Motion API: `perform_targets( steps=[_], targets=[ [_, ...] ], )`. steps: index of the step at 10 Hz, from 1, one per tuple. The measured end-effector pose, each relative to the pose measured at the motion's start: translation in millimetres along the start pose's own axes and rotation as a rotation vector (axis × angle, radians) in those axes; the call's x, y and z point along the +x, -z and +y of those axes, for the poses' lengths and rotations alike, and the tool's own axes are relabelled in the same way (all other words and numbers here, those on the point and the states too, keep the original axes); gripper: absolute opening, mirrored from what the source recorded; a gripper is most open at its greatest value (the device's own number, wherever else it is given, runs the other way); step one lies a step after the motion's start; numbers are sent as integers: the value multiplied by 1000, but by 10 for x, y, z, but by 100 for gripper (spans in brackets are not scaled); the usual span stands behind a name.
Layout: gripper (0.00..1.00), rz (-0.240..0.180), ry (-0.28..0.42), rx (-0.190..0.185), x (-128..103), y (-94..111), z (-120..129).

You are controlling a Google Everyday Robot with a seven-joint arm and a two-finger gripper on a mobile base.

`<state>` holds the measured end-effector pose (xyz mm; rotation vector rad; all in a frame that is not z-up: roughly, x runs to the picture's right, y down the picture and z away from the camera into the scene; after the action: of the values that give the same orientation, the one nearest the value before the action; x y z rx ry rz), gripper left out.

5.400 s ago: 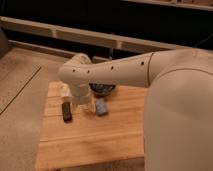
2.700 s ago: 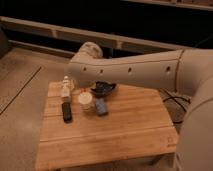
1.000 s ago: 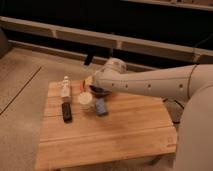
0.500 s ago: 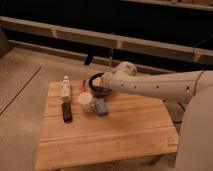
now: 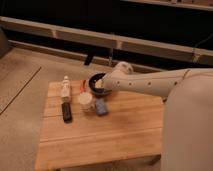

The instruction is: Drag the ceramic bowl in a circle

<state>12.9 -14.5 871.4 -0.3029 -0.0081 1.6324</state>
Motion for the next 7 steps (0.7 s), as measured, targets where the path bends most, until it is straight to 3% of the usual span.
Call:
perform_targets(
  steps=[4,5,7],
  targets=[
    [65,102,-150,94,69,-261,-402],
    [65,123,-182,98,90,-331,-442],
    [65,124,-208,52,6,-435,-369]
  ],
)
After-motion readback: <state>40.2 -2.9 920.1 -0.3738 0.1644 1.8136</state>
